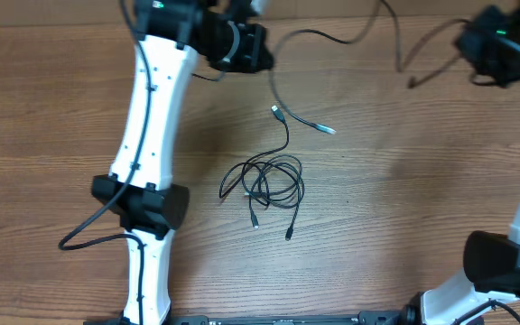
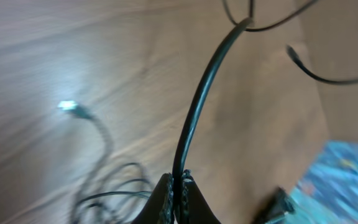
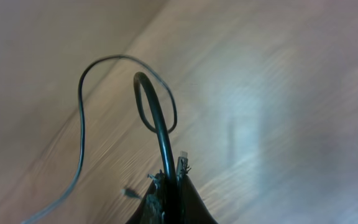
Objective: Untangle cables
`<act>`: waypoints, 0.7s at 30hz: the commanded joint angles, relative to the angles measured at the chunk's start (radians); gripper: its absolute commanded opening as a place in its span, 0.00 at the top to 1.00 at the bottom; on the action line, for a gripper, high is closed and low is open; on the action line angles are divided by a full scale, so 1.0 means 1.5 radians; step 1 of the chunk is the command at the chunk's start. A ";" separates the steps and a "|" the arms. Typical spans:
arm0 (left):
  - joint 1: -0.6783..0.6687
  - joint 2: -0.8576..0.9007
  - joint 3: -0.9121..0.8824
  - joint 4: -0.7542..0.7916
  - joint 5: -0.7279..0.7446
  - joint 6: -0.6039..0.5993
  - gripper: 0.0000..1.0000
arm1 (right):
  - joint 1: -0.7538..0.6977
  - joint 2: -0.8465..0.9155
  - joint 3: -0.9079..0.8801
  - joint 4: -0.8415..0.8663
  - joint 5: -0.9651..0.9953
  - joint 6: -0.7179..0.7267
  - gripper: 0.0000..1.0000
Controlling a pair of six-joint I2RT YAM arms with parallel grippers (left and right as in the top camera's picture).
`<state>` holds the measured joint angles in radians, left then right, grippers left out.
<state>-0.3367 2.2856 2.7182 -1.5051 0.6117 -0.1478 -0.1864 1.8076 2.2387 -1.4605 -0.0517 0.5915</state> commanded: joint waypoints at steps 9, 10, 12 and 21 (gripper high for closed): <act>-0.170 -0.003 0.011 0.022 -0.164 -0.153 0.95 | -0.148 -0.021 0.017 -0.079 0.003 0.024 0.96; -0.184 -0.002 0.008 0.027 -0.177 -0.162 0.93 | -0.154 -0.021 0.017 -0.082 0.003 0.024 0.96; -0.210 0.000 0.002 0.036 -0.194 -0.172 0.90 | -0.161 -0.021 0.017 -0.086 0.003 0.024 0.96; -0.277 0.000 -0.045 0.058 -0.276 -0.172 0.66 | -0.161 -0.021 0.017 -0.100 0.004 0.024 0.96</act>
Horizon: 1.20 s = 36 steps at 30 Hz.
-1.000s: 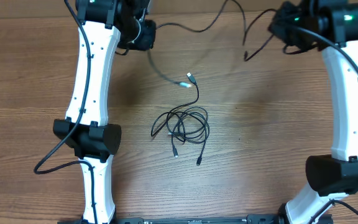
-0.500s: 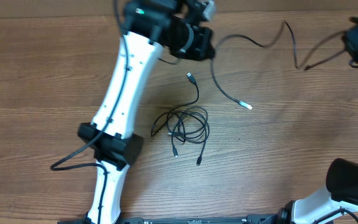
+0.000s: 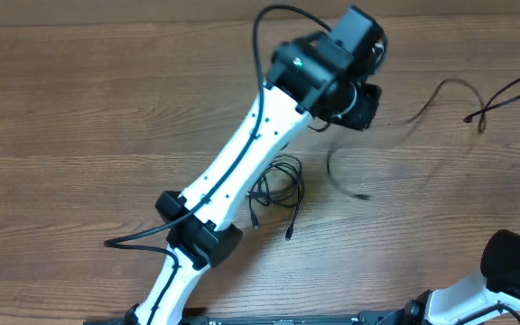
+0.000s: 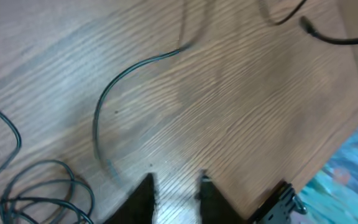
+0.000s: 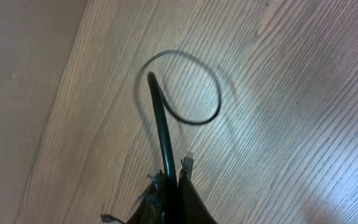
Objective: Untangle cables
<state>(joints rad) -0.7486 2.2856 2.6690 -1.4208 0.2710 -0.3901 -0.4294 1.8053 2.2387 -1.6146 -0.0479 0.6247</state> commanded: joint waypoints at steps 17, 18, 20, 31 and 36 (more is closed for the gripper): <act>0.046 -0.024 0.001 -0.092 -0.046 0.061 0.01 | 0.002 -0.012 -0.019 0.096 0.001 0.001 0.96; 0.051 -0.035 0.008 -0.098 -0.046 0.062 0.01 | 0.003 -0.009 -0.027 0.112 0.001 -0.004 0.96; 0.060 -0.065 0.013 -0.101 -0.049 0.066 0.00 | 0.002 -0.006 -0.043 0.136 0.000 -0.017 0.96; 0.067 -0.256 0.013 -0.155 -0.130 0.063 0.00 | 0.003 0.018 -0.099 0.155 -0.045 -0.064 0.00; 0.071 -0.299 0.013 -0.179 -0.151 0.066 0.00 | 0.012 0.028 -0.127 0.145 -0.157 -0.145 0.00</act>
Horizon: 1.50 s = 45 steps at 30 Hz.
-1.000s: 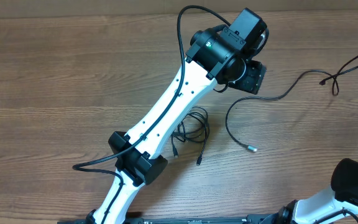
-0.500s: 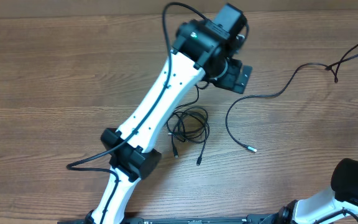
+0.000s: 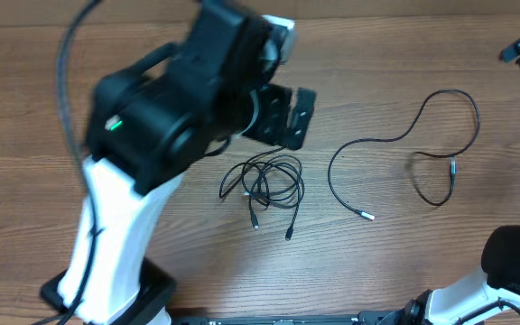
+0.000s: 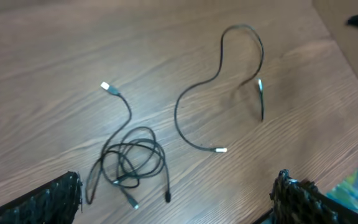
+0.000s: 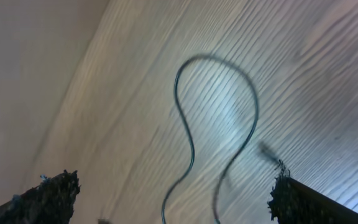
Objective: Untangle cables
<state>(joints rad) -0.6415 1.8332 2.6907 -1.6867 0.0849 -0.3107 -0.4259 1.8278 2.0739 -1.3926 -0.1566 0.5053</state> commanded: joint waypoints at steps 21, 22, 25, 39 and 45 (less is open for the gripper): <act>0.000 -0.006 -0.014 -0.002 -0.029 0.013 0.01 | 0.197 0.014 -0.337 0.131 0.009 -0.007 0.00; 0.000 -0.006 -0.014 -0.002 -0.029 0.013 0.00 | 0.197 0.014 -0.346 0.134 0.022 0.006 0.00; 0.000 -0.006 -0.014 -0.002 -0.029 0.013 0.01 | 0.196 0.015 -0.362 0.144 0.033 0.012 0.00; 0.000 -0.005 -0.014 -0.002 -0.030 0.013 0.00 | 0.214 0.021 -0.506 0.310 0.032 0.050 0.14; 0.000 -0.005 -0.014 -0.002 -0.030 0.013 0.01 | 0.214 0.021 -0.519 0.350 0.045 0.091 0.17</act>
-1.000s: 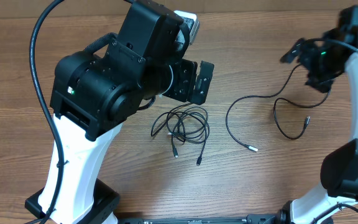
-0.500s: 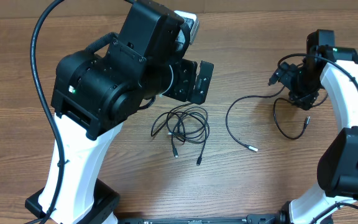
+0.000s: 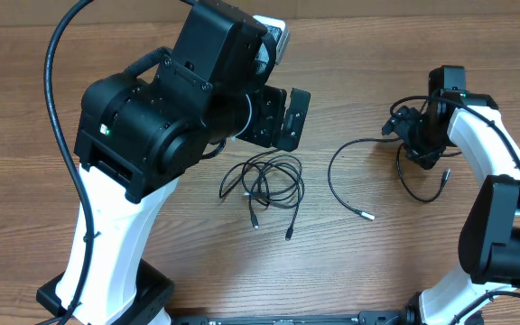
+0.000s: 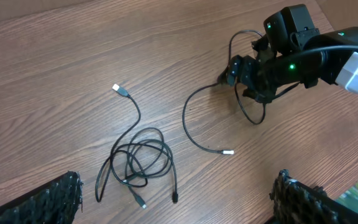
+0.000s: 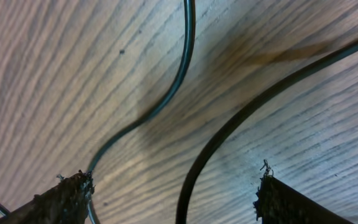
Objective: Untangle cables
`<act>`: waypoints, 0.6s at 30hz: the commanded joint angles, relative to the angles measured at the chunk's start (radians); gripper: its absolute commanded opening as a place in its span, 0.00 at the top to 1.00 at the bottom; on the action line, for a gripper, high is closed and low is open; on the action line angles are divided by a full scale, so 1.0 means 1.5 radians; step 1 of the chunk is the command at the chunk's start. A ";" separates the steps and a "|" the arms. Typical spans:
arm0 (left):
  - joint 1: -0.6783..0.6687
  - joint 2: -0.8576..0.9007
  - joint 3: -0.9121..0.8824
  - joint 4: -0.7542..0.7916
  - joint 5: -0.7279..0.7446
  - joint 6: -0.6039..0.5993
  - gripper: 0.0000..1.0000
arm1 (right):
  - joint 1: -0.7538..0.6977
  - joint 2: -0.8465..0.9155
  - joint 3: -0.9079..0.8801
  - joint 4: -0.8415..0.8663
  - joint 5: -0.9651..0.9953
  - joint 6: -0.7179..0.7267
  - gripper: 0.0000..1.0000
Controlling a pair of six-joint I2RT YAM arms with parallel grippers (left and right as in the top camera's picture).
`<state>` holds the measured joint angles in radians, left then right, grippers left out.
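A tangle of thin black cables (image 3: 264,185) lies mid-table, also seen under the left wrist (image 4: 138,165). To its right a separate black cable (image 3: 346,181) curves toward the right arm. My left gripper (image 4: 179,193) hangs high above the tangle, open and empty; overhead, the left gripper (image 3: 287,117) shows at the big black arm's end. My right gripper (image 3: 415,135) is down at the separate cable's far loop. In its own view the right gripper (image 5: 173,193) is open, with a cable strand (image 5: 194,174) lying on the wood between the fingers.
The wooden table (image 3: 422,262) carries only the cables. The left arm's bulky black body (image 3: 165,108) covers the table's upper left. A silver-tipped plug (image 3: 368,216) ends the separate cable near the middle right.
My right gripper was up at the table's far right edge, away from the separate cable; now it sits low over that cable's loop, still open. The left gripper has hardly moved.
First both grippers were shut on one cable held up at the back of the table. Then the left one had let go while the right still held it. Later the cable lay free right of the tangle, both grippers open. Now the right straddles it.
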<state>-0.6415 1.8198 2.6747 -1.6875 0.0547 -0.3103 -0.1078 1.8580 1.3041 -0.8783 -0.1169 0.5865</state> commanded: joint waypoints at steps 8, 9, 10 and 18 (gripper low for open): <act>0.000 0.005 -0.003 -0.001 -0.024 0.013 0.01 | 0.001 0.001 0.013 -0.011 -0.038 -0.019 0.00; 0.000 0.005 -0.003 -0.001 -0.027 0.013 0.01 | 0.001 0.001 0.016 -0.011 -0.063 -0.044 0.00; 0.000 0.005 -0.003 -0.001 -0.027 0.013 0.00 | 0.001 0.001 0.016 -0.011 -0.083 -0.054 0.00; 0.000 0.005 -0.003 -0.001 -0.026 0.013 0.00 | 0.002 0.001 0.064 -0.045 -0.155 -0.085 0.00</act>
<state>-0.6415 1.8198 2.6747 -1.6875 0.0288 -0.3103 -0.1085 1.8591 1.3243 -0.9161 -0.3107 0.4995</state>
